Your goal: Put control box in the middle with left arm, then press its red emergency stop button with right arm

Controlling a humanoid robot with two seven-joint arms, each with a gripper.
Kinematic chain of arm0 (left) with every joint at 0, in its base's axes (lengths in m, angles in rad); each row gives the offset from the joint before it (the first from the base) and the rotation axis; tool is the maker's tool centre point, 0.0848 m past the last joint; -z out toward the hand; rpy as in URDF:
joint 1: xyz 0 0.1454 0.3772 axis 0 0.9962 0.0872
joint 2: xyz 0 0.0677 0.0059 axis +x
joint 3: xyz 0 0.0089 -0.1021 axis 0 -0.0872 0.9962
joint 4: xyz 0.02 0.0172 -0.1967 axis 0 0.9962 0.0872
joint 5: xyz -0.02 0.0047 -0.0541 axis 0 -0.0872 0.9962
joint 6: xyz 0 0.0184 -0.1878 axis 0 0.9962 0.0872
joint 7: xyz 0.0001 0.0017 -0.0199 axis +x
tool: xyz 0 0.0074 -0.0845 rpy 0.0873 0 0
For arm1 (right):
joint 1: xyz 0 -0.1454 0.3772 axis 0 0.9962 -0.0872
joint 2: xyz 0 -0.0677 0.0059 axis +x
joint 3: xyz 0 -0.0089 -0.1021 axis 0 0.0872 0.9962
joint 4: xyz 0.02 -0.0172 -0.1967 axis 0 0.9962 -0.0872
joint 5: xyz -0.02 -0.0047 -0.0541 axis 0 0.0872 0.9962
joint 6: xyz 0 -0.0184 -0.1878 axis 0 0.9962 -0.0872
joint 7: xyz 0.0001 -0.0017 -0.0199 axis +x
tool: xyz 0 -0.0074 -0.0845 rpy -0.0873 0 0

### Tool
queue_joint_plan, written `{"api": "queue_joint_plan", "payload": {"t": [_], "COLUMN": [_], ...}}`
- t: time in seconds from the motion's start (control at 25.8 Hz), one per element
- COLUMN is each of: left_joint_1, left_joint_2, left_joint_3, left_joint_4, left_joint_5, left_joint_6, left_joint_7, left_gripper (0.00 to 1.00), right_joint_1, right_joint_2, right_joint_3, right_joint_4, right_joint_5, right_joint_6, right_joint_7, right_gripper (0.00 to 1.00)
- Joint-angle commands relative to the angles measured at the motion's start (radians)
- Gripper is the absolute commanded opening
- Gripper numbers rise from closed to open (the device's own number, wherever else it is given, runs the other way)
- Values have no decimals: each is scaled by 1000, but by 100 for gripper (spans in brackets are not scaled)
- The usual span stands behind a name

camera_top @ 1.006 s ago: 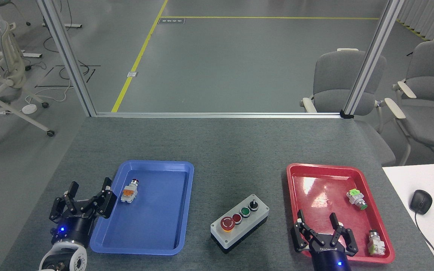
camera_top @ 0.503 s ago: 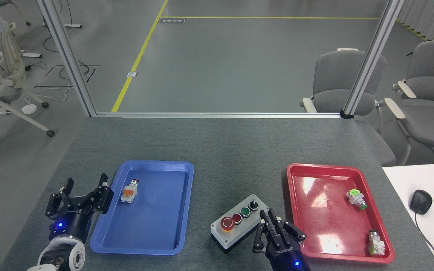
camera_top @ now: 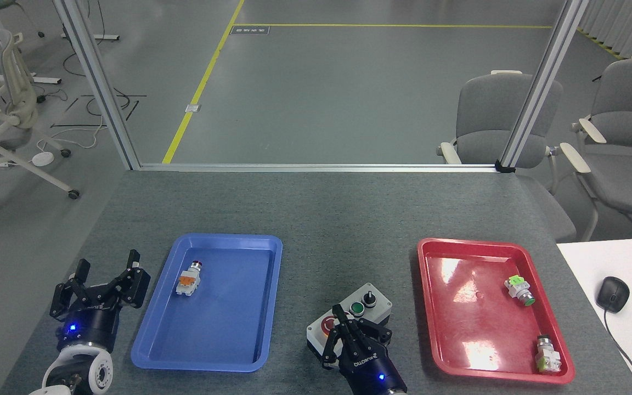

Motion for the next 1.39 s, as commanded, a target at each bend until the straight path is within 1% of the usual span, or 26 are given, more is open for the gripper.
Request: {"api": "queue_joint_plan", "payload": {"t": [0.0, 0.08, 0.23, 0.46, 0.54, 0.7, 0.74, 0.77, 0.81, 0.89, 0.93, 1.04, 1.16, 1.24, 1.35], "left_joint_1": [0, 0, 4, 9, 12, 18, 24, 32, 38, 43, 46, 47, 47, 47, 47], "left_joint_2": [-4, -3, -3, -1, -3, -10, -26, -50, -72, -99, -104, -104, -105, -110, -111], "left_joint_3": [2, 2, 0, 0, -2, -12, -18, -26, -28, -28, -29, -32, -32, -32, -32], "left_joint_4": [-2, 0, 0, 0, -2, 4, 7, 9, 10, 12, 17, 29, 29, 29, 32], "left_joint_5": [0, 0, 1, 1, 1, 3, 3, 1, 0, -8, -11, -17, -11, 3, 3], "left_joint_6": [-3, -3, -3, -5, -9, -15, -15, -15, -12, -11, -9, -9, -11, -9, -11], "left_joint_7": [-1, -1, -1, -1, 0, 2, 2, 2, 2, 2, 2, -1, 0, 0, 0], "left_gripper": [99, 99, 99, 99, 99, 99, 99, 99, 99, 99, 99, 99, 99, 99, 99], "right_joint_1": [-22, -25, -35, -34, -31, -22, -17, -11, 4, 27, 41, 73, 95, 104, 123], "right_joint_2": [13, 24, 33, 38, 39, 38, 36, 33, 35, 36, 33, 22, -7, -30, -47], "right_joint_3": [19, 21, 22, 22, 17, -2, -16, -42, -76, -139, -170, -252, -326, -355, -389], "right_joint_4": [56, 87, 142, 156, 134, 22, -1, -25, -51, -94, -108, -125, -134, -142, -145], "right_joint_5": [28, 50, 53, 64, 61, 48, 47, 47, 47, 47, 47, 47, 45, 45, 44], "right_joint_6": [9, 15, 15, 15, 17, 15, 15, 15, 14, 12, 7, -11, -20, -17, -19], "right_joint_7": [16, 17, 17, 16, 13, 3, 3, 5, 10, 8, 5, 3, 5, 11, 13], "right_gripper": [0, 0, 0, 0, 0, 0, 0, 20, 45, 86, 98, 98, 98, 98, 98]}}
